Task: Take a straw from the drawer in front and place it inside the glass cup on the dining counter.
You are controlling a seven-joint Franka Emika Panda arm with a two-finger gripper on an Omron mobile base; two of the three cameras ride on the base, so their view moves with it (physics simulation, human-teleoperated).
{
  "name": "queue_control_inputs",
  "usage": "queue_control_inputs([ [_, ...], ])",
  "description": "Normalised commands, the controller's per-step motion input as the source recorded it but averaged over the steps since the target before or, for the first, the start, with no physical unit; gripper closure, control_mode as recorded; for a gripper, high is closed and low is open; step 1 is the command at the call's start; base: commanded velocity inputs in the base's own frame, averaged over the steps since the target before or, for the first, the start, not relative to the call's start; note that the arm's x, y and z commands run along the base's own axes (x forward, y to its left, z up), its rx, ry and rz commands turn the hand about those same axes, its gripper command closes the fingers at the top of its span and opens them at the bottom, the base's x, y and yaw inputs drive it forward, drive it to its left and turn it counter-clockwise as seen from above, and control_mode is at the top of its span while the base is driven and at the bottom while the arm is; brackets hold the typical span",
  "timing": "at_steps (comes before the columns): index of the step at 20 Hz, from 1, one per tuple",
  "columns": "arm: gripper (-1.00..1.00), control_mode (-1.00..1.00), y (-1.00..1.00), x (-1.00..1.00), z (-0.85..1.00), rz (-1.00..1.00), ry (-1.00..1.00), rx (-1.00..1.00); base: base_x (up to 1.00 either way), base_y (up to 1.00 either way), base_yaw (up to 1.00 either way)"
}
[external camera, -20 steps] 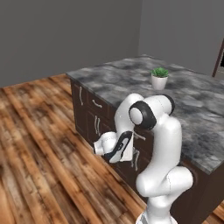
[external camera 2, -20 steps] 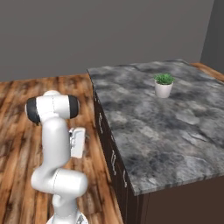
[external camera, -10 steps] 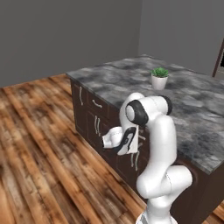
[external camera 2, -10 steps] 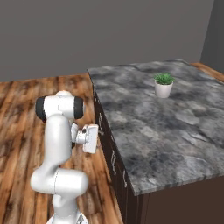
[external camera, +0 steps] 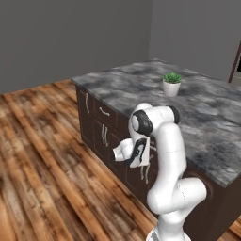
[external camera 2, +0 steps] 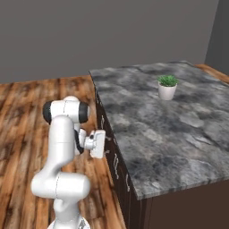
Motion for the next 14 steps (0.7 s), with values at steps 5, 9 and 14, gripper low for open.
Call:
queue_control_inputs([
  [5,-1.0,-1.0,0.0,0.49,-0.39,0.01,-0.01,0.0,0.0,0.0,0.0],
  [9,-1.0,-1.0,-0.01,0.51,-0.29,0.02,-0.01,0.0,0.0,0.0,0.0],
  [14,-1.0,-1.0,-0.25,0.7,-0.15,0.03,0.0,0.0,0.0,0.0,0.0],
])
